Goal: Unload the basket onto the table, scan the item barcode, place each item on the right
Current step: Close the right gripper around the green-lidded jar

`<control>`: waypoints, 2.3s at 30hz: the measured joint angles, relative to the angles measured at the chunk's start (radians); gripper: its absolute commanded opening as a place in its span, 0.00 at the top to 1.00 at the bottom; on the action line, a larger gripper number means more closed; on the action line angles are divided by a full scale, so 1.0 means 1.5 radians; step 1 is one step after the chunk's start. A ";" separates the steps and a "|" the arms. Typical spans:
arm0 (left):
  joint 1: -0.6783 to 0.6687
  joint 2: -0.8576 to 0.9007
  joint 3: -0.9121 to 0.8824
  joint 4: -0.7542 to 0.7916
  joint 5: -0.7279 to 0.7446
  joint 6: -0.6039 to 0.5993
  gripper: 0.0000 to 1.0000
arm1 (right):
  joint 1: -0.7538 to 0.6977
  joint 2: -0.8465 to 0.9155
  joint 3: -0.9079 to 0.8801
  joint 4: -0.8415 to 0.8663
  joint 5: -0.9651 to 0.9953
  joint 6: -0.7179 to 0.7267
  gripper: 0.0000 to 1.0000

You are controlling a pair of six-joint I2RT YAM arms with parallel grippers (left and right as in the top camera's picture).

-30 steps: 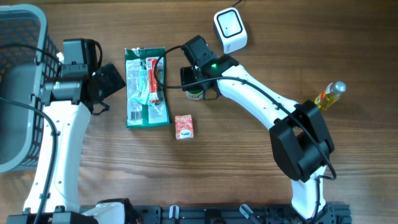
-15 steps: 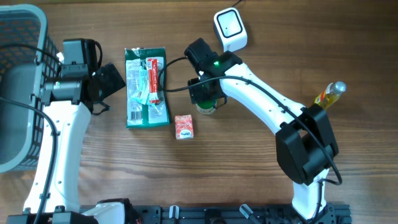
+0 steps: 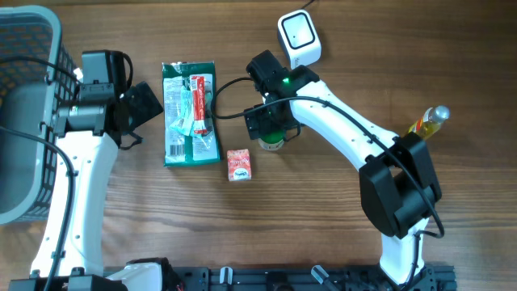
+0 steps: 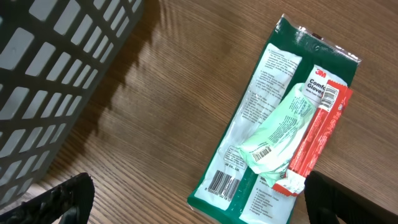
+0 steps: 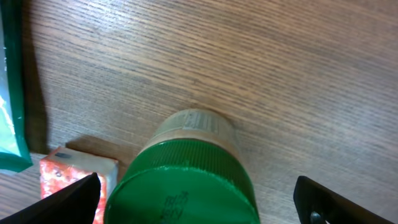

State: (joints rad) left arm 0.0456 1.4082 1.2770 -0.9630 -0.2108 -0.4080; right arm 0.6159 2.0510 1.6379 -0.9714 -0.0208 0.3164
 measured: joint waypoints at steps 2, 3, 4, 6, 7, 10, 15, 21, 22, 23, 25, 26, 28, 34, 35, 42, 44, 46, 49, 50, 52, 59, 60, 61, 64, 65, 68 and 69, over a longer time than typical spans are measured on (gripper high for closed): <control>0.000 0.000 0.000 0.000 0.000 0.000 0.00 | 0.000 0.000 0.000 -0.013 -0.004 0.026 0.09; 0.000 0.000 0.000 0.000 0.000 0.000 0.00 | 0.000 0.000 0.000 -0.018 -0.004 0.036 0.16; 0.000 0.000 0.000 0.000 0.000 0.000 0.00 | 0.000 0.000 0.000 -0.024 -0.004 0.055 0.24; 0.000 0.000 0.000 0.000 0.000 0.000 0.00 | 0.000 0.000 -0.001 -0.025 -0.007 0.077 0.25; 0.000 0.000 0.000 0.000 0.000 0.000 0.00 | 0.000 0.000 -0.001 -0.025 -0.008 0.080 0.25; 0.000 0.000 0.000 0.000 0.000 0.000 0.00 | 0.000 0.000 -0.001 -0.025 -0.008 0.089 0.25; 0.000 0.000 0.000 0.000 0.000 0.000 0.00 | 0.000 0.000 -0.001 -0.016 0.002 0.035 0.27; 0.000 0.000 0.000 0.000 0.000 0.000 0.00 | 0.000 0.000 -0.001 -0.009 0.003 -0.188 0.06; 0.000 0.000 0.000 0.000 0.000 0.000 0.00 | 0.000 0.000 -0.001 -0.007 0.004 -0.214 0.00; 0.000 0.000 0.000 0.000 0.000 0.000 0.00 | 0.000 0.000 -0.001 -0.002 0.005 -0.239 0.00; 0.000 0.000 0.000 0.000 0.000 0.000 0.00 | 0.000 0.000 -0.001 0.011 0.007 -0.254 0.00; 0.000 0.000 0.000 0.000 0.000 0.000 0.00 | 0.000 0.000 -0.001 0.016 0.007 -0.254 0.00; 0.000 0.000 0.000 0.000 0.000 0.000 0.00 | 0.000 0.000 -0.001 0.025 0.016 -0.207 0.00; 0.000 0.000 0.000 0.000 0.000 0.000 0.00 | 0.000 0.000 -0.001 -0.024 0.037 0.032 0.00; 0.000 0.000 0.000 0.000 0.000 0.000 0.00 | 0.001 0.000 -0.001 -0.022 0.034 0.059 0.00; 0.000 0.000 0.000 0.000 0.000 0.000 0.00 | 0.002 0.000 -0.001 -0.030 0.009 0.123 0.22; 0.000 0.000 0.000 0.000 0.000 0.000 0.00 | 0.002 0.000 -0.001 -0.025 0.008 0.130 0.24; 0.000 0.000 0.000 0.000 0.000 0.000 0.00 | 0.002 0.000 -0.001 -0.022 0.007 0.131 0.24; 0.000 0.000 0.000 0.000 0.000 0.000 0.00 | 0.002 0.000 -0.001 -0.018 0.015 0.130 0.25; 0.000 0.000 0.000 0.000 0.000 0.000 0.00 | 0.002 0.000 -0.001 -0.017 0.019 0.123 0.25; 0.000 0.000 0.000 0.000 0.000 0.000 0.00 | 0.002 0.000 -0.001 -0.012 0.028 0.090 0.25; 0.000 0.000 0.000 0.000 0.000 0.000 0.00 | 0.002 0.000 -0.001 0.008 0.037 -0.093 0.19; 0.000 0.000 0.000 0.000 0.000 0.000 0.00 | 0.002 0.000 -0.001 0.010 0.038 -0.105 0.12; 0.000 0.000 0.000 0.000 0.000 0.000 0.00 | 0.002 0.000 -0.001 0.012 0.038 -0.110 0.12; 0.000 0.000 0.000 0.000 0.000 0.000 0.00 | 0.002 0.000 -0.001 0.009 0.040 -0.068 0.05; 0.000 0.000 0.000 0.000 0.000 0.000 0.00 | 0.002 0.000 -0.001 0.002 0.040 -0.031 0.04; 0.000 0.000 0.000 0.000 0.000 0.000 0.00 | 0.002 0.000 -0.001 -0.030 0.038 0.072 0.04; 0.000 0.000 0.000 0.000 0.000 0.000 0.00 | 0.002 0.000 -0.001 -0.036 0.028 0.111 0.10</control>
State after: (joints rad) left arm 0.0456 1.4082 1.2770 -0.9630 -0.2108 -0.4080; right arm 0.6189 2.0510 1.6367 -1.0256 0.0219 0.4835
